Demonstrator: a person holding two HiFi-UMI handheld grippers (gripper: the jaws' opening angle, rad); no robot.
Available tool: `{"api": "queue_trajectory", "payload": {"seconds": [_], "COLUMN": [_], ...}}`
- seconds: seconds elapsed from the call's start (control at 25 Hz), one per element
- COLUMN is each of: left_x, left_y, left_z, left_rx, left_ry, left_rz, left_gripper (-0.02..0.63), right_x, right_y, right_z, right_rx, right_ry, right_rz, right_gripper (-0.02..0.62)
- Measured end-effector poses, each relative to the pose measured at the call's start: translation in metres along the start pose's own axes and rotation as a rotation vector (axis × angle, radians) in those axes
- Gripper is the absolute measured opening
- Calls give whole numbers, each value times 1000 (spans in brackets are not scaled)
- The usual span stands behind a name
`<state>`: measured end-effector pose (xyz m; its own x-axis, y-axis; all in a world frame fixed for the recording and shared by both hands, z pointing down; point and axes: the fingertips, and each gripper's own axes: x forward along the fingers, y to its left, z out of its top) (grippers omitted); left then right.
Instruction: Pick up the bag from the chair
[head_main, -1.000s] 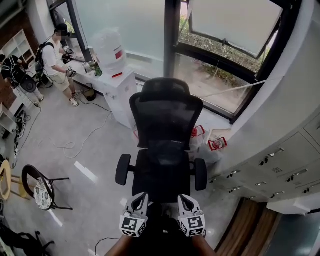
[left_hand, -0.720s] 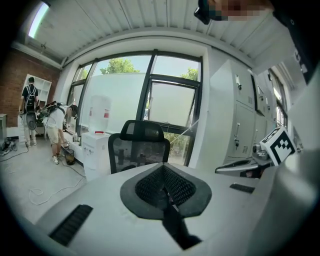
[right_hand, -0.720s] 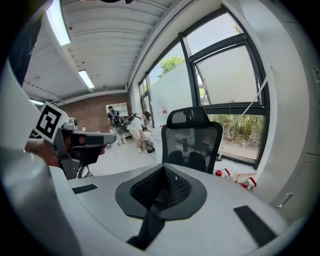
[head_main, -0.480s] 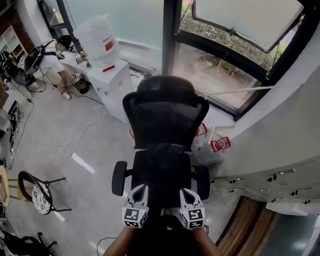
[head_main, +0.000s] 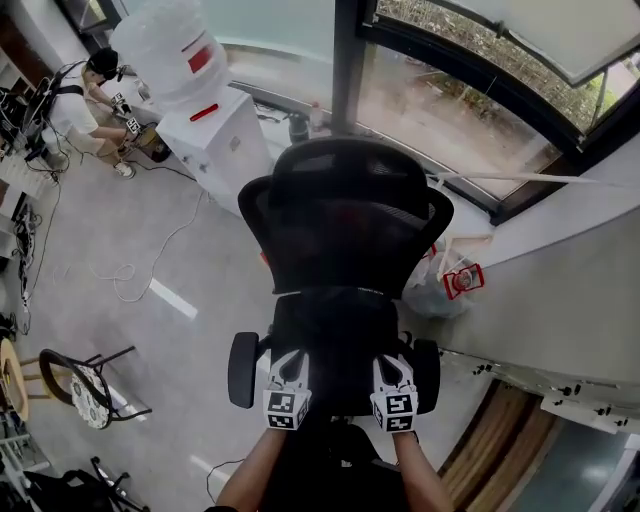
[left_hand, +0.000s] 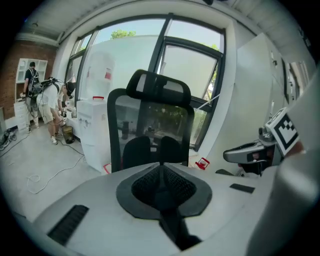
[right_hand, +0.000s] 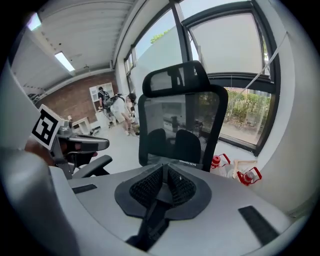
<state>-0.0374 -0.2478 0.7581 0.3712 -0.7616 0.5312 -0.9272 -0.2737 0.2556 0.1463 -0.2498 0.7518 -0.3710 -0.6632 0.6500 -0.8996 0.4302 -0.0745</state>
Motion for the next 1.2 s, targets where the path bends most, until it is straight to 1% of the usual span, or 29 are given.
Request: {"api": "queue_trajectory", "payload": {"seconds": [0.12,0.16,0.2,0.24,0.36,0.48,0.68,0.92,1.08,1.2], "left_x": [32,43,52,62,89,113,146,186,201,209], "left_y": [18,23,28,32,46,57,75,88,97,99], "left_z": [-19,-26,-32,-39,-60,-73,-90,-120,-135,-142], "left_rx": [-1,1,-1,-8,-29,-31,-42,-21,-37,-42], "left_ry": [48,64,79,93,138,172,221,293,321,332], "left_rz": [3,-3,-10,-14,-5,3,19,28,41,34], "left_gripper": [5,40,84,103,135,164,176,193,202,204], "right_x": [33,43,53,62,88,111,140,166,179,185], "right_y": [-17,-22,-27,-32,-46,-60,-82,-107,-114,-118], "right_z": [-8,-11,-15,-20,-37,-54,-84,-113,-130,-139], "right_rx": [18,22,25,28,44,76,124,148,156,159], "right_ry": [28,38,50,64,105,146,211,247,268,281], "right_rz": [-20,-27,-35,-41,-60,-81,-106,-114,-102,-103], "right_gripper": [10,34,72,75,87,103,142,188,198,199]}}
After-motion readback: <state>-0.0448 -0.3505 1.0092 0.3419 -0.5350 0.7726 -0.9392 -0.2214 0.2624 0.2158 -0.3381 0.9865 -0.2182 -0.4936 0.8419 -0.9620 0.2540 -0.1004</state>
